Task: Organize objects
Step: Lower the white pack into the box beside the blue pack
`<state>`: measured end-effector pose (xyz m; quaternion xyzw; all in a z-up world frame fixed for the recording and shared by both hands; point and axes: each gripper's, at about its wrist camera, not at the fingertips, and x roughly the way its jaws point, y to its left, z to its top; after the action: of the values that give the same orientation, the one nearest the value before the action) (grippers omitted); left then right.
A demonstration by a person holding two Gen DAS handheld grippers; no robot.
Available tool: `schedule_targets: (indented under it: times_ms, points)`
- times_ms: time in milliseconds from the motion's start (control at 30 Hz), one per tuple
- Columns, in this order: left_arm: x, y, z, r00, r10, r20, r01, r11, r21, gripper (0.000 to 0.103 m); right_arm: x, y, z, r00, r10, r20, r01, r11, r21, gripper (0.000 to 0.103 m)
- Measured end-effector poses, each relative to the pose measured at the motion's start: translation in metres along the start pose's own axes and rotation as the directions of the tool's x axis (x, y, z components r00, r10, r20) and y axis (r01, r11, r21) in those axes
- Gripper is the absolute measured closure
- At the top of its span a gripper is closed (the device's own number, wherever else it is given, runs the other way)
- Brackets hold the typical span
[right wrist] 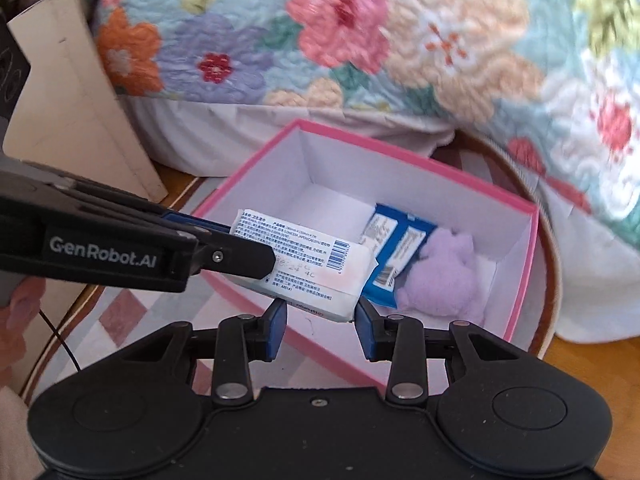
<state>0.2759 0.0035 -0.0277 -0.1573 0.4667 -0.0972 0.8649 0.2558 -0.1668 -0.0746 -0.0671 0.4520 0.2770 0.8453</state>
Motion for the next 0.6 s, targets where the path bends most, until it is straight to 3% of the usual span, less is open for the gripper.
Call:
schedule_targets:
  times_ms: [233, 367, 600]
  points:
    - [0.051, 0.005, 0.008, 0.996, 0.027, -0.079, -0.029, 0.999, -0.029, 0.078, 0.040, -0.027, 0.002, 0.995, 0.029, -0.097, -0.021, 0.996, 0.087, 0.061]
    - [0.075, 0.007, 0.013, 0.991, 0.059, -0.119, -0.063, 0.997, -0.033, 0.077, 0.063, -0.045, 0.005, 0.982, 0.100, -0.161, -0.074, 0.984, 0.160, 0.060]
    - [0.101, 0.013, 0.017, 0.981, 0.060, -0.183, -0.071, 0.996, -0.052, 0.077, 0.086, -0.058, 0.001, 0.977, 0.110, -0.180, -0.069, 0.973, 0.221, 0.060]
